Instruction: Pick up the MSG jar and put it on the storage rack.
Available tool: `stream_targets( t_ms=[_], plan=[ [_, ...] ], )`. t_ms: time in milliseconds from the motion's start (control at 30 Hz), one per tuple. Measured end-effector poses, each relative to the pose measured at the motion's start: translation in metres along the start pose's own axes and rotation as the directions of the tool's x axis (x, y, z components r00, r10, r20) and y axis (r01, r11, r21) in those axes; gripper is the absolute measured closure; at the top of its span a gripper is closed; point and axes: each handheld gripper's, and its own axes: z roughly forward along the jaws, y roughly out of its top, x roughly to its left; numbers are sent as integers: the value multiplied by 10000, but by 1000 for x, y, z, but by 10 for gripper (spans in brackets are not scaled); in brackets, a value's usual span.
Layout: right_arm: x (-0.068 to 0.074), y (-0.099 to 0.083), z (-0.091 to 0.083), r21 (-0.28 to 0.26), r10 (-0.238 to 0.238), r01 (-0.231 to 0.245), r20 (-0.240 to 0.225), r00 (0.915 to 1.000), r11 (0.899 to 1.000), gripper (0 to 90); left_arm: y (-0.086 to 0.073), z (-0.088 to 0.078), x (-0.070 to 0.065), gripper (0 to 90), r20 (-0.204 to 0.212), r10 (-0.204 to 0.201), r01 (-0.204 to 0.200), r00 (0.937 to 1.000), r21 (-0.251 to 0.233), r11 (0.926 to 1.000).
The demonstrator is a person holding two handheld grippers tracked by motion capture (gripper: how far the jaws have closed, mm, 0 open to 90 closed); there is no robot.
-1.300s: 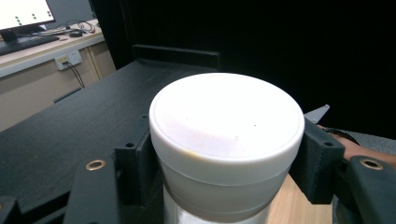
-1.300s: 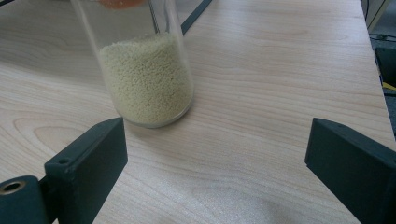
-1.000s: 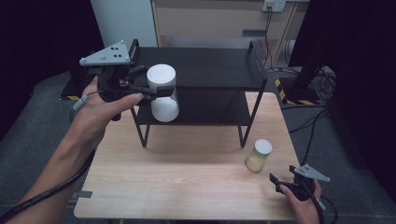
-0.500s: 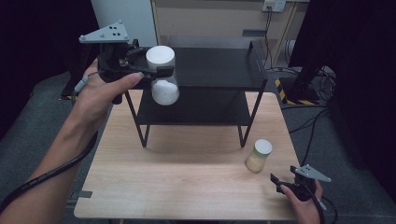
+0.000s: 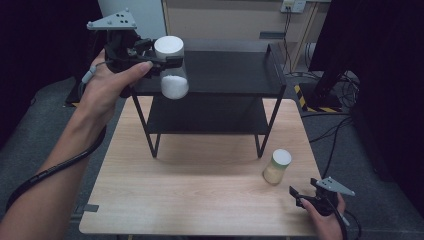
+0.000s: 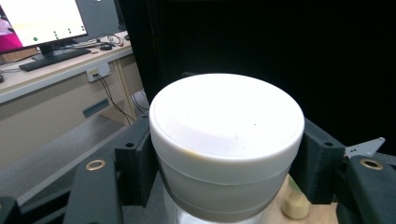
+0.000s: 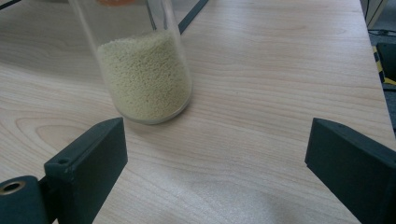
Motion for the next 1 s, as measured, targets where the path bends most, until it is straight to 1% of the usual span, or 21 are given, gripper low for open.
stream_targets(
  t_ms=[200,333,400,533,700,900,967,1000],
  plan=[
    [0,0,0,30,-16,16,-46,10000,10000,60,0,7,9,329,-104,-68,68,9999,-29,10000],
    [0,0,1,65,-23,24,-45,10000,10000,60,1,13,14,329,-144,-1,2,9999,51,10000],
    [0,0,1,71,-15,15,-44,10000,10000,60,1,15,19,329,-89,34,-34,10000,27,10000],
    [-1,0,0,70,12,-11,-40,10000,10000,60,-2,18,25,329,-156,-132,131,9998,-56,9999],
    [-1,0,0,92,36,-36,-23,10000,10000,59,-4,24,34,329,-288,-252,256,9993,128,9996],
    [-1,0,0,106,24,-24,-22,10000,9999,59,-7,30,40,329,-442,-393,402,9983,196,9990],
    [-2,0,0,112,30,-30,-21,10000,9999,59,-9,31,42,329,-459,-468,478,9978,207,9986],
    [-2,0,0,114,30,-30,-25,10000,9999,59,-11,32,44,329,-462,-574,582,9973,158,9982]
  ],
)
